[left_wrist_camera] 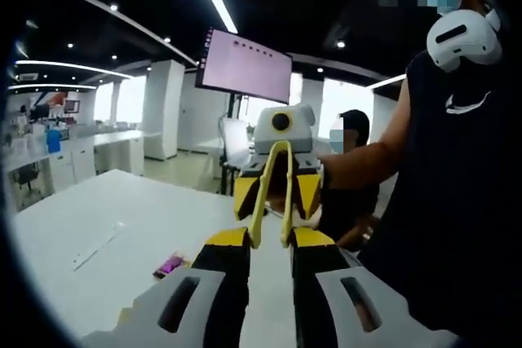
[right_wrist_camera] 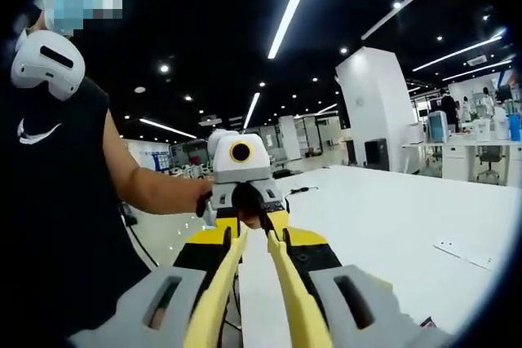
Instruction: Place the target food into the container with the food tongs after gripping and lifting it, then release it inside without dropping or visibly crushing the food.
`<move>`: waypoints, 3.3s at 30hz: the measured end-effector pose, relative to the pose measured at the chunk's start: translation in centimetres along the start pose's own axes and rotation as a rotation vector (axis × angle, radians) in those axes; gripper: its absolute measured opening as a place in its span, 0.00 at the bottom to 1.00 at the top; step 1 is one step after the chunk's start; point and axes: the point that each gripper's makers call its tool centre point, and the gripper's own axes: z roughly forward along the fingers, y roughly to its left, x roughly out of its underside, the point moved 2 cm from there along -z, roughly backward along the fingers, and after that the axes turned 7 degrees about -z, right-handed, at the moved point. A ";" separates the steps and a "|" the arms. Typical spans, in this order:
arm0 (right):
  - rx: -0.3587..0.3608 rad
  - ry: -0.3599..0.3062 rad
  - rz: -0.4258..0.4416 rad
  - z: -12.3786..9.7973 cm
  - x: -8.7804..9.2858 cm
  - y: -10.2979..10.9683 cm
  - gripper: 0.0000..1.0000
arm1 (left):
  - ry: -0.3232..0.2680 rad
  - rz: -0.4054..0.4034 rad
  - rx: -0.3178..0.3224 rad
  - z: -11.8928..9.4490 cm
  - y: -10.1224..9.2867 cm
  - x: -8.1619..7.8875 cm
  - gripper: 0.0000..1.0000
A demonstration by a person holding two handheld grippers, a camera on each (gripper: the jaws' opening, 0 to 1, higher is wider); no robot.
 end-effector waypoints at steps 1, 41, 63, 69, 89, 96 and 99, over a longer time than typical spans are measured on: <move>0.001 0.000 -0.002 0.0 0.0 0.0 0.24 | 0.003 0.002 -0.001 0.0 0.0 0.0 0.15; 0.089 0.073 -0.095 -0.8 0.0 -0.9 0.26 | -0.013 0.044 -0.171 -1.1 1.7 0.2 0.48; 0.297 0.175 -0.157 -5.1 1.4 -4.5 0.25 | -0.016 0.035 -0.601 -9.6 6.5 5.3 0.99; 0.359 0.219 -0.163 -6.4 2.4 -5.7 0.26 | -0.030 -0.005 -0.634 -11.4 6.5 7.2 0.99; 0.477 0.324 -0.182 -10.5 6.9 -7.4 0.25 | 0.005 0.008 -0.687 -12.0 6.6 11.5 0.99; 0.515 0.354 -0.164 -11.8 8.9 -7.5 0.26 | 0.006 -0.023 -0.731 -13.4 6.5 12.6 0.99; 0.540 0.368 -0.168 -12.2 9.4 -7.8 0.25 | 0.010 -0.027 -0.750 -13.6 6.5 13.0 0.99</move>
